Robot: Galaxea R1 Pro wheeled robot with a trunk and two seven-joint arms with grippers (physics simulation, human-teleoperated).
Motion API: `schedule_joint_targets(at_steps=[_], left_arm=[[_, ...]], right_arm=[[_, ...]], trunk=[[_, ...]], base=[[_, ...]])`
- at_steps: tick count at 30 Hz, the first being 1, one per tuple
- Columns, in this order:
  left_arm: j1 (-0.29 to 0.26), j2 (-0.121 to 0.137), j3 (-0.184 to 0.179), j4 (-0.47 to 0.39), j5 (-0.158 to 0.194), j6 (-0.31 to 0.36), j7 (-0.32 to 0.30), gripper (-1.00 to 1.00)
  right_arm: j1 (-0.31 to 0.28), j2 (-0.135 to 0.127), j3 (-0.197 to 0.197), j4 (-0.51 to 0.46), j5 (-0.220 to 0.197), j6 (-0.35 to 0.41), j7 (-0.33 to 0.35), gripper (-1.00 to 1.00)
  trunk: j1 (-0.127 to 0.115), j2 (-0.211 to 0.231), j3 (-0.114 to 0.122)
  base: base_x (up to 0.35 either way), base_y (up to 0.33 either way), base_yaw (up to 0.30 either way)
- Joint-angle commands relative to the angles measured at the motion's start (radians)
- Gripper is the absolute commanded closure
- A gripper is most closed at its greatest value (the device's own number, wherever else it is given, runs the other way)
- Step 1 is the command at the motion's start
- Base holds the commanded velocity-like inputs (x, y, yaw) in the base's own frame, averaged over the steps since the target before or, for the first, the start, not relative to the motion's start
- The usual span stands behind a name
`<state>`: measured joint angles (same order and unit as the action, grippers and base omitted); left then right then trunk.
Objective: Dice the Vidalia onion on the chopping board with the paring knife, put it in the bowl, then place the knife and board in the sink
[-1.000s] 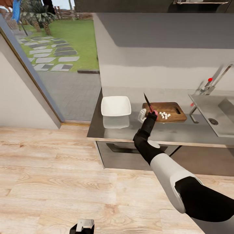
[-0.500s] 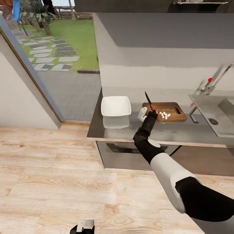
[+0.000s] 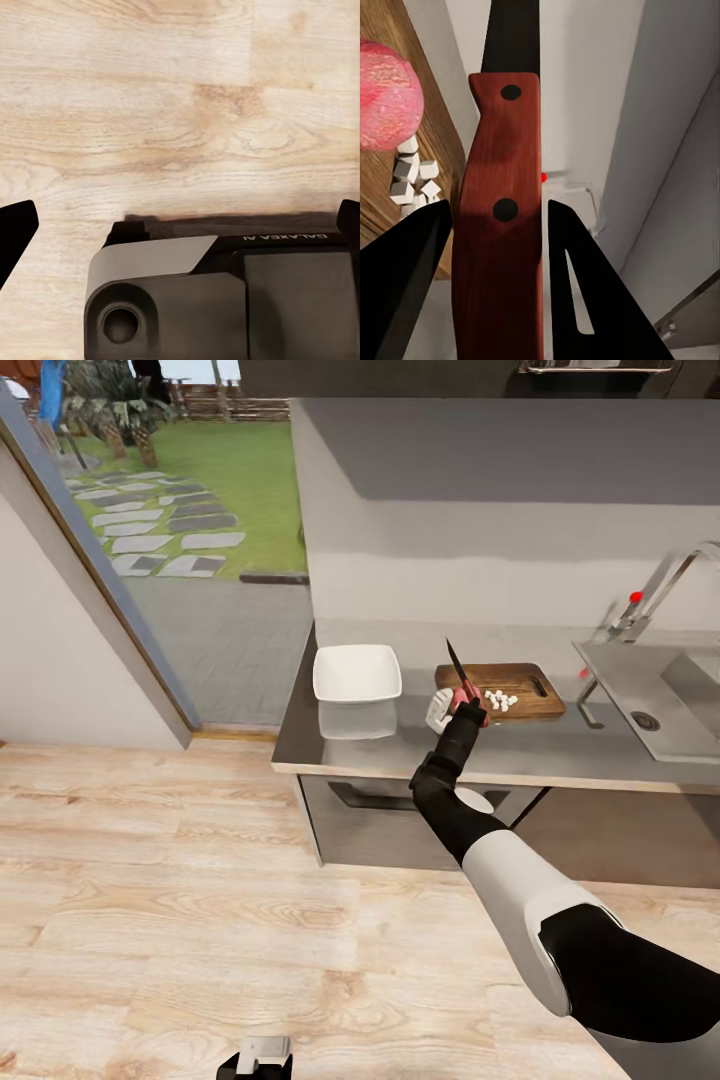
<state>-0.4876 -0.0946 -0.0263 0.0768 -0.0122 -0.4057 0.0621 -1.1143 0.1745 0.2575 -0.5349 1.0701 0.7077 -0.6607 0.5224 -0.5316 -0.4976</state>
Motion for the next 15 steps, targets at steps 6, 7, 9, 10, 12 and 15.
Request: schedule_joint_targets(at_steps=[6, 7, 9, 10, 12, 15], left_arm=[[-0.002, -0.001, -0.003, 0.005, -0.002, -0.007, 0.005, -1.0], [-0.002, -0.001, -0.003, 0.005, -0.002, -0.007, 0.005, -1.0], [-0.002, -0.001, -0.003, 0.005, -0.002, -0.007, 0.005, -1.0], [-0.002, -0.001, -0.003, 0.005, -0.002, -0.007, 0.005, -1.0], [-0.002, -0.001, -0.003, 0.005, -0.002, -0.007, 0.005, -1.0], [-0.002, -0.001, -0.003, 0.005, -0.002, -0.007, 0.005, -1.0]], right_arm=[[-0.001, 0.0, 0.001, 0.0, 0.002, 0.005, -0.003, 1.0], [-0.001, 0.0, 0.0, -0.002, 0.002, 0.005, -0.003, 1.0], [-0.001, -0.004, -0.001, -0.004, 0.002, 0.005, -0.002, 1.0], [-0.001, -0.005, -0.001, -0.004, 0.002, 0.005, -0.002, 1.0], [-0.001, -0.008, -0.003, -0.005, 0.002, 0.005, -0.001, 1.0], [-0.001, -0.015, -0.005, -0.004, 0.001, 0.004, 0.0, 1.0]], trunk=[[0.0, -0.001, -0.001], [0.0, -0.001, -0.001], [0.0, -0.001, -0.001], [0.0, -0.001, -0.001], [0.0, -0.001, -0.001], [0.0, -0.001, -0.001]], base=[[0.0, 0.0, 0.0], [0.0, 0.0, 0.0], [0.0, 0.0, 0.0], [0.0, 0.0, 0.0], [0.0, 0.0, 0.0], [0.0, 0.0, 0.0]])
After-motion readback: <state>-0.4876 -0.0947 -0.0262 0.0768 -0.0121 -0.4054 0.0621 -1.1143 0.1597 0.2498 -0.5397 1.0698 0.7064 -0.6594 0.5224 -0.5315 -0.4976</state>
